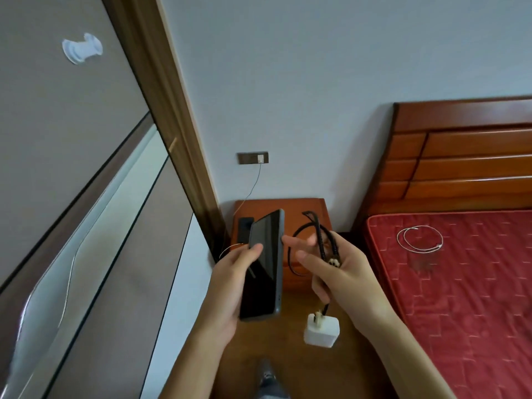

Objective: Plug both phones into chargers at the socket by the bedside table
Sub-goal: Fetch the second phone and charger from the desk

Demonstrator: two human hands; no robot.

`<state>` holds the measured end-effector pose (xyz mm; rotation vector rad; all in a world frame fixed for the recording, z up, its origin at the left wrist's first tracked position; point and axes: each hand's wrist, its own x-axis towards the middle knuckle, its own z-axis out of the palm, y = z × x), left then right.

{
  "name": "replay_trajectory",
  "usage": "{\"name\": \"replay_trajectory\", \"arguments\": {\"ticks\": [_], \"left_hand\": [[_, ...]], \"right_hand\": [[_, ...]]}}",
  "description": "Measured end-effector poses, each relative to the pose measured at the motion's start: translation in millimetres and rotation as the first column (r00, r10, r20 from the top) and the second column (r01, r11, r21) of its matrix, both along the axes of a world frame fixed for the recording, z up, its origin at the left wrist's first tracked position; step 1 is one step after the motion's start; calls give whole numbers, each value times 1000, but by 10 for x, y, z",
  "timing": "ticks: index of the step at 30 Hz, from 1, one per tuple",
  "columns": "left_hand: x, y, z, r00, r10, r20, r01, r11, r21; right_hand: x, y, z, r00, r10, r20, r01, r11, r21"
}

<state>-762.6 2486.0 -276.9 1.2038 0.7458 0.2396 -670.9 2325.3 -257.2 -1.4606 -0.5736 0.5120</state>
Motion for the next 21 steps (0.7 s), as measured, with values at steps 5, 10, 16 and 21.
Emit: {"name": "replay_trajectory", "arguments": {"ticks": [5,10,16,21], "left_hand": [[656,597,-249,1000,-15,-12,14,1000,-28],[1189,1042,-591,994,-58,-92,54,998,-43],[1870,1422,-1125,974,-104,-202,88,992,-86],[2538,1563,-1537,952,-94,-290,79,995,-62]], "right_hand": [[536,572,-207,996,-82,-19,81,996,-47],[984,1053,-485,991,-136,13,137,987,-87],[1649,1404,-985,974,-207,-97,181,958,-223],[2270,1549,-1473,952,-228,-206,148,928,-343]]}}
